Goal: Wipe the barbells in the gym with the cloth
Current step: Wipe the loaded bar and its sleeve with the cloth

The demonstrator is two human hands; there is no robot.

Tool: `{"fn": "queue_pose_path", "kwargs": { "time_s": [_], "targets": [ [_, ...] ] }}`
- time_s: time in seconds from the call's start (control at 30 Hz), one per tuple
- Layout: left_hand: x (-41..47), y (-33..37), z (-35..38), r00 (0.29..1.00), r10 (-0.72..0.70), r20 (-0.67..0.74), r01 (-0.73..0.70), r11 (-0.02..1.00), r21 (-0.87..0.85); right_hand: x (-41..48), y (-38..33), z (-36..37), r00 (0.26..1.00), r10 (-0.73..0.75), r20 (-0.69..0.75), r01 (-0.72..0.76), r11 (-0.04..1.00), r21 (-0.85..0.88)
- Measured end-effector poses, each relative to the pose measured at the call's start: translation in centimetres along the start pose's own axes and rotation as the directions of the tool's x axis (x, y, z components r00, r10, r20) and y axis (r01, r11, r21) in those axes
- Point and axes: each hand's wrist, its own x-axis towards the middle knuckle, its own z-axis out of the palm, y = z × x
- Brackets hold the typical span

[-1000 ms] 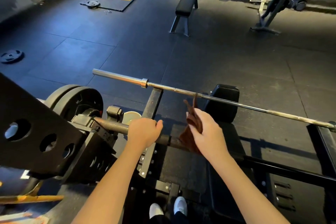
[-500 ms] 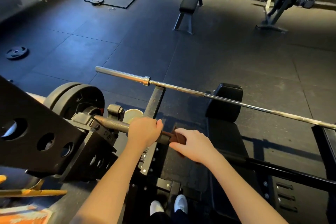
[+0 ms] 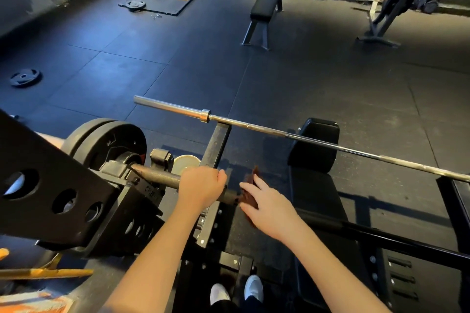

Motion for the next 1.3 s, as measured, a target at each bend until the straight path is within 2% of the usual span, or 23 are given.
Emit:
{"fn": "queue_pose_path", "kwargs": {
  "time_s": [0.1, 0.17, 0.23, 0.27, 0.33, 0.37, 0.4, 0.47, 0.5, 0.53, 0.6, 0.67, 0.73, 0.8, 0.9, 0.93, 1.0, 1.07, 1.1, 1.13, 1.2, 1.27, 1.3],
  "targets": [
    [-0.2, 0.3, 0.0, 1.000, 0.015, -0.006, -0.015, 1.000, 0.020, 2.6, -0.3, -1.8, 0.986, 0.077, 0.148, -0.119, 0.946, 0.302],
    [-0.4, 0.2, 0.0, 1.000, 0.017, 0.005, -0.017, 1.000, 0.026, 3.2, -0.5, -1.5, 0.991, 0.111, 0.070, -0.128, 0.939, 0.319],
    [-0.6, 0.0, 0.0, 0.998, 0.053, -0.018, -0.052, 0.997, 0.056, 2.2, -1.0, 0.6, 0.970, 0.130, -0.203, -0.100, 0.983, 0.153],
    [-0.4, 0.0, 0.0, 0.998, 0.062, -0.022, -0.060, 0.996, 0.063, 1.3, -1.1, 1.9, 0.926, 0.058, -0.374, -0.055, 0.998, 0.018],
    [-0.1, 0.0, 0.1, 0.996, 0.077, -0.034, -0.075, 0.995, 0.062, -0.5, -0.5, 4.3, 0.840, -0.141, -0.524, 0.036, 0.978, -0.205],
    [-0.1, -0.1, 0.1, 0.998, 0.065, -0.027, -0.063, 0.997, 0.054, -0.6, -0.3, 4.4, 0.824, -0.205, -0.528, 0.061, 0.959, -0.278],
    [0.0, -0.1, 0.1, 0.998, 0.061, -0.019, -0.060, 0.997, 0.053, -0.4, -0.4, 3.5, 0.856, -0.193, -0.480, 0.079, 0.966, -0.248],
    [0.1, -0.1, 0.1, 0.997, 0.073, -0.028, -0.071, 0.997, 0.043, 0.8, -1.0, 1.1, 0.970, 0.013, -0.245, -0.004, 0.999, 0.036],
    [0.0, 0.0, 0.0, 0.995, 0.089, -0.036, -0.087, 0.995, 0.057, 1.9, -1.0, 0.2, 0.991, 0.110, -0.082, -0.091, 0.975, 0.205],
    [-0.1, -0.1, 0.0, 0.994, 0.102, -0.033, -0.099, 0.993, 0.071, 2.9, -1.0, -0.8, 0.987, 0.152, 0.055, -0.162, 0.933, 0.322],
    [-0.1, -0.2, 0.1, 0.994, 0.103, -0.017, -0.102, 0.993, 0.060, 3.8, -0.8, -1.7, 0.973, 0.143, 0.180, -0.205, 0.893, 0.400],
    [-0.2, -0.3, 0.1, 0.993, 0.113, -0.033, -0.111, 0.992, 0.061, 2.6, -0.2, -1.0, 0.989, 0.077, 0.123, -0.114, 0.940, 0.323],
    [-0.3, -0.4, 0.3, 0.992, 0.116, -0.042, -0.113, 0.992, 0.055, 0.2, 0.3, 0.5, 0.997, -0.022, -0.080, 0.031, 0.992, 0.121],
    [-0.3, -0.4, 0.4, 0.995, 0.093, -0.039, -0.091, 0.994, 0.054, -1.0, 0.2, 1.2, 0.962, -0.107, -0.251, 0.109, 0.994, -0.005],
    [0.0, -0.3, 0.2, 0.995, 0.088, -0.036, -0.086, 0.995, 0.046, 2.6, -0.1, 0.3, 0.979, 0.099, -0.177, -0.092, 0.995, 0.046],
    [0.0, -0.2, 0.1, 0.994, 0.094, -0.047, -0.092, 0.995, 0.044, 4.1, -0.4, -0.6, 0.976, 0.198, -0.089, -0.192, 0.979, 0.071],
    [0.1, -0.2, 0.2, 0.994, 0.094, -0.050, -0.092, 0.995, 0.046, 5.7, -0.2, -1.5, 0.958, 0.281, 0.049, -0.286, 0.946, 0.154],
    [0.2, -0.2, 0.4, 0.996, 0.076, -0.042, -0.075, 0.997, 0.025, 4.4, 0.1, -1.0, 0.982, 0.184, 0.036, -0.187, 0.960, 0.210],
    [0.1, -0.3, 0.4, 0.997, 0.069, -0.037, -0.069, 0.998, 0.011, 2.8, 0.2, -0.1, 0.992, 0.113, -0.061, -0.102, 0.981, 0.165],
    [0.1, -0.4, 0.5, 0.997, 0.066, -0.035, -0.065, 0.998, 0.009, 1.1, 0.2, 1.1, 0.975, -0.014, -0.223, 0.018, 1.000, 0.017],
    [0.1, -0.4, 0.5, 0.996, 0.082, -0.025, -0.080, 0.995, 0.063, -1.1, 0.5, 3.3, 0.899, -0.211, -0.383, 0.117, 0.960, -0.254],
    [0.0, -0.2, 0.3, 0.997, 0.072, 0.002, -0.072, 0.993, 0.090, 0.0, 0.2, 2.7, 0.910, -0.168, -0.379, 0.074, 0.966, -0.249],
    [0.1, -0.1, 0.1, 0.998, 0.058, 0.021, -0.059, 0.994, 0.088, 1.0, -0.1, 1.9, 0.938, -0.080, -0.337, 0.032, 0.989, -0.145]
  ]
}}
